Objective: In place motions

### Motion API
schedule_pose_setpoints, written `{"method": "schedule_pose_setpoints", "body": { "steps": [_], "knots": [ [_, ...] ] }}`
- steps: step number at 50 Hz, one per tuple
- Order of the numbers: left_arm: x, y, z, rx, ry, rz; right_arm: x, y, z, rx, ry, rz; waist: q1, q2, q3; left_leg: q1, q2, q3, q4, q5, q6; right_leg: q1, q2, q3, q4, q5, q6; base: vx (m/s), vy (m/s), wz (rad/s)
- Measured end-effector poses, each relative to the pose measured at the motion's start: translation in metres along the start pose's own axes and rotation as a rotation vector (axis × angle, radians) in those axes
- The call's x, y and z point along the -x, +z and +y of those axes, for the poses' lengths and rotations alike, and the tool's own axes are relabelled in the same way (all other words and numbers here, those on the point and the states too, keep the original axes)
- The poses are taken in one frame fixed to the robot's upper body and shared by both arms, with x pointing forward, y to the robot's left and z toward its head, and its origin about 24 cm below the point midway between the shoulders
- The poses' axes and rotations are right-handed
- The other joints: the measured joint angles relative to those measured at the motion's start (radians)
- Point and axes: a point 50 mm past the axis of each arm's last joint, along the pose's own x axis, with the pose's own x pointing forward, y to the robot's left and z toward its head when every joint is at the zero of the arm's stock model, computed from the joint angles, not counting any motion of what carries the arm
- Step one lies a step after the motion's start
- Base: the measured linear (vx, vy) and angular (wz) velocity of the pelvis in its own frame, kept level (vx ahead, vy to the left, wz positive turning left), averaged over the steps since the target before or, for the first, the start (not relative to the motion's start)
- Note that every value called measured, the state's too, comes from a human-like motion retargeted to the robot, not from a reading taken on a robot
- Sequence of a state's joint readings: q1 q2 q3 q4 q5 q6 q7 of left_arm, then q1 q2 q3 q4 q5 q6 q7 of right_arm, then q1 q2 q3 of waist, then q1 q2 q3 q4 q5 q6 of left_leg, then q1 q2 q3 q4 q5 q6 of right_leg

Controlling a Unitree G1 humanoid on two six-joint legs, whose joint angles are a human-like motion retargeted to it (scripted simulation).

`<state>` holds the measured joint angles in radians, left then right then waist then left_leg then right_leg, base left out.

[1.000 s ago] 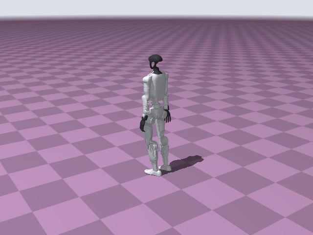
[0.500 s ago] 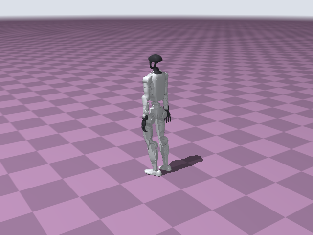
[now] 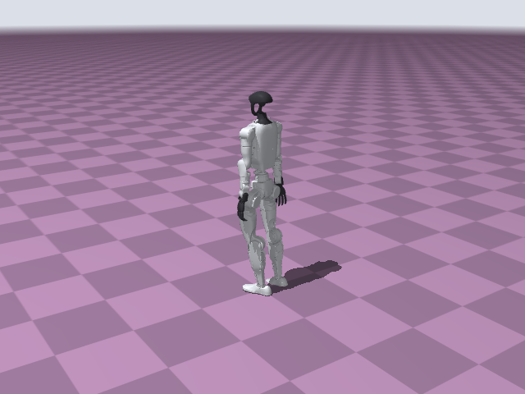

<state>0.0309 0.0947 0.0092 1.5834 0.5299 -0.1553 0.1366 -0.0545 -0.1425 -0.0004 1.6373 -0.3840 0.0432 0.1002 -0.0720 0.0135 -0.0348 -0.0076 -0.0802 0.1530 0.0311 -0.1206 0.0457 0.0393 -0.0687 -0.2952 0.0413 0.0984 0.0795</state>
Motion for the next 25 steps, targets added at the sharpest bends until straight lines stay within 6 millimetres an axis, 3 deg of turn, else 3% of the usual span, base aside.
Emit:
{"method": "schedule_pose_setpoints", "body": {
  "steps": [25],
  "knots": [
    [-0.0004, 0.0013, 0.0023, -0.014, 0.002, 0.0, 0.0004, 0.0024, -0.0014, 0.0, -0.003, -0.005, 0.003, 0.001, 0.004, 0.002, 0.002, -0.001, 0.0, -0.001, -0.001, 0.001, 0.0, 0.0, 0.001, 0.003, 0.003, 0.0, 0.0, 0.0]
  ]
}}
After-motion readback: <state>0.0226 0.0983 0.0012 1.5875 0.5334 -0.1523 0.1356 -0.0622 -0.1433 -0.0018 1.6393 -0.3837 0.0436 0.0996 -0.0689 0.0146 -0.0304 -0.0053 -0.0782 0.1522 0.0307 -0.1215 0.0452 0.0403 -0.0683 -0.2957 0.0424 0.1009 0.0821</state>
